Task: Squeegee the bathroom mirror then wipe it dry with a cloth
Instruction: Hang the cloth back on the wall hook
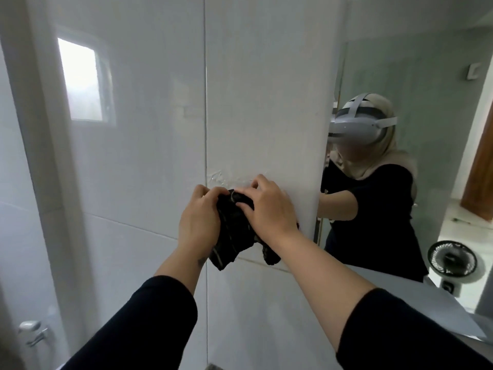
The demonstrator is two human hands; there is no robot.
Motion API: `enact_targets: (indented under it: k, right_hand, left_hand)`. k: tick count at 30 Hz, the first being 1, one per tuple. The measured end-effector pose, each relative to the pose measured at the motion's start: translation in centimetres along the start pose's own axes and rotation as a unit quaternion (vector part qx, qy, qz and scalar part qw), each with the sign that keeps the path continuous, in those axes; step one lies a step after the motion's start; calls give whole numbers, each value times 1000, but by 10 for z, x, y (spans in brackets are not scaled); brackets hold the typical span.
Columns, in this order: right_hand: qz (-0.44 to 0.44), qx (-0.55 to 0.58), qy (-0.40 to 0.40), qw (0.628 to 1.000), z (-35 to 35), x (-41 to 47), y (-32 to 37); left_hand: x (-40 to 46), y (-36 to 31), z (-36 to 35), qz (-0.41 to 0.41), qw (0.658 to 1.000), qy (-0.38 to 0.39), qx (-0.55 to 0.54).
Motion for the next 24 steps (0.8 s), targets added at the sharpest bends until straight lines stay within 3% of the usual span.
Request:
enact_targets:
  k: [2,6,10,13,18,20,24]
  right_hand:
    - [1,-47,-19,999,-7,10,4]
    - [-8,-184,-49,982,-30,12,10]
    - [-12,-203,-86,975,-40,2,7]
    - [-39,-160,-84,983,-38,-4,2]
    - [-112,11,59,992,-45,-24,-7]
    - [-138,60,91,984,-42,-40,-11]
    - [-176,113,127,969,-30,-102,-8]
  left_hand:
    - [10,11,-2,44,998,-9,-36]
    - [9,4,-12,-20,997,-7,70]
    - [8,13,-15,-11,987,-20,162]
    - [7,20,-22,10,986,19,167]
    - [-8,33,-45,62,982,153,95]
    - [-15,37,-51,83,966,205,131]
    - [-53,23,-45,115,960,192,167]
Point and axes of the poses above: each hand's wrist, its own x-axis towards the middle knuckle, its own z-axis out of the back of the hand, y = z × x, the point moved 10 cm from there along x, towards the middle knuckle, and after that the axes turned 3 degrees about y, right-handed, at the moved point
